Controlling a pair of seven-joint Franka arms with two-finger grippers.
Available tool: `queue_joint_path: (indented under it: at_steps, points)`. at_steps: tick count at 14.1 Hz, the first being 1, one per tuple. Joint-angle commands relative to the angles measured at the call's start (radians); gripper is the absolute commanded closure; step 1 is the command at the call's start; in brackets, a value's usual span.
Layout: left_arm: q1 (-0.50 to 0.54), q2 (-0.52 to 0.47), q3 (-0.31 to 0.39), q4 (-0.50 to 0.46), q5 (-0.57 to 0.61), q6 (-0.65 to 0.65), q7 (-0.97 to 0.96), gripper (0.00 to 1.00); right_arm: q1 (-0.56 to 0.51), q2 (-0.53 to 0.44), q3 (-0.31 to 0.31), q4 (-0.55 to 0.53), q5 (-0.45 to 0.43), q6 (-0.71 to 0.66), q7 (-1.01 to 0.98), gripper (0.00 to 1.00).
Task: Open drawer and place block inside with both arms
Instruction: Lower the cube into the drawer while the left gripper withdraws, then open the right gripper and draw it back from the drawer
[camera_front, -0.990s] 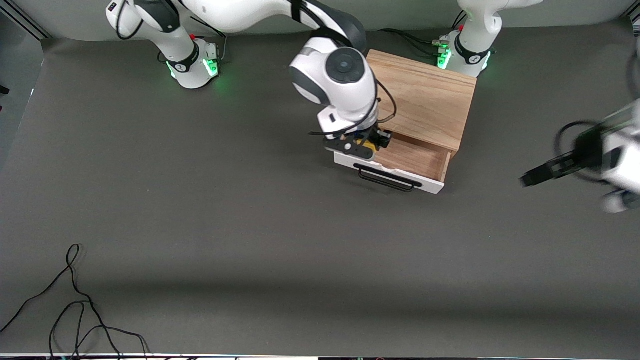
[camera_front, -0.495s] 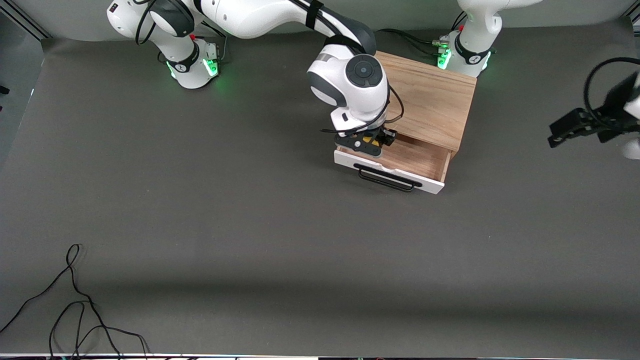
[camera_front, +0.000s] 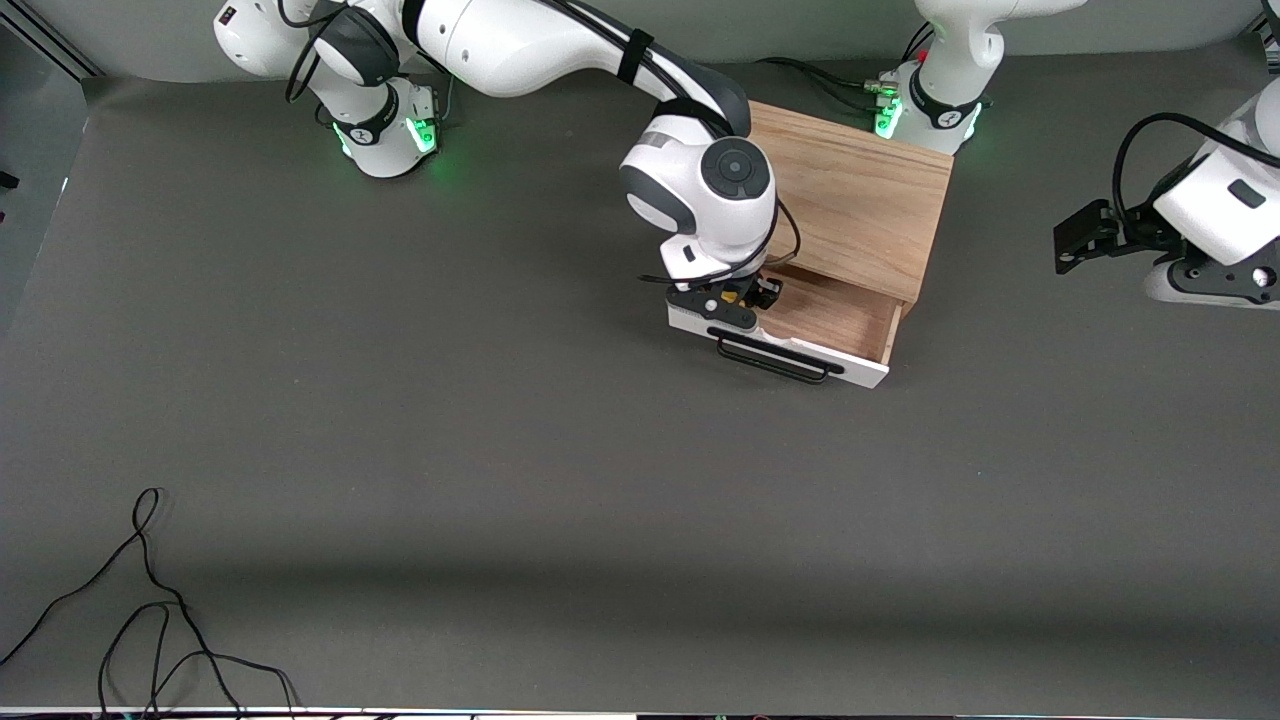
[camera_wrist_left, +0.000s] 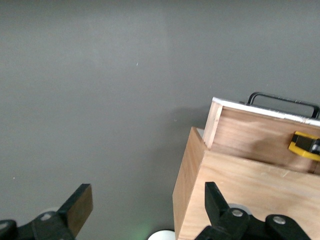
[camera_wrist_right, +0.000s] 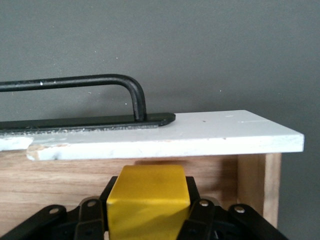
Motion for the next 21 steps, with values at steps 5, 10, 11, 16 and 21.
queue_joint_path:
  at_steps: [5, 10, 11, 16, 21]
  points:
    - [0.003, -0.058, 0.094, -0.02, -0.078, -0.088, 0.056, 0.0, 0.023, 0.01, 0.003, 0.034, -0.131, 0.024, 0.018, 0.31]
    - [-0.015, -0.055, 0.045, 0.015, -0.05, -0.054, 0.057, 0.0, 0.023, 0.01, 0.003, 0.038, -0.131, 0.069, 0.026, 0.08]
    - [-0.013, -0.053, 0.047, 0.014, -0.05, -0.056, 0.057, 0.0, 0.023, 0.004, 0.003, 0.038, -0.129, 0.067, 0.026, 0.0]
    - [-0.013, -0.053, 0.047, 0.014, -0.049, -0.068, 0.057, 0.0, 0.003, -0.112, -0.014, 0.035, -0.125, -0.044, 0.018, 0.0]
    - [-0.02, -0.058, 0.037, 0.012, -0.047, -0.073, 0.056, 0.0, -0.162, -0.376, -0.02, -0.136, -0.093, -0.117, -0.123, 0.0]
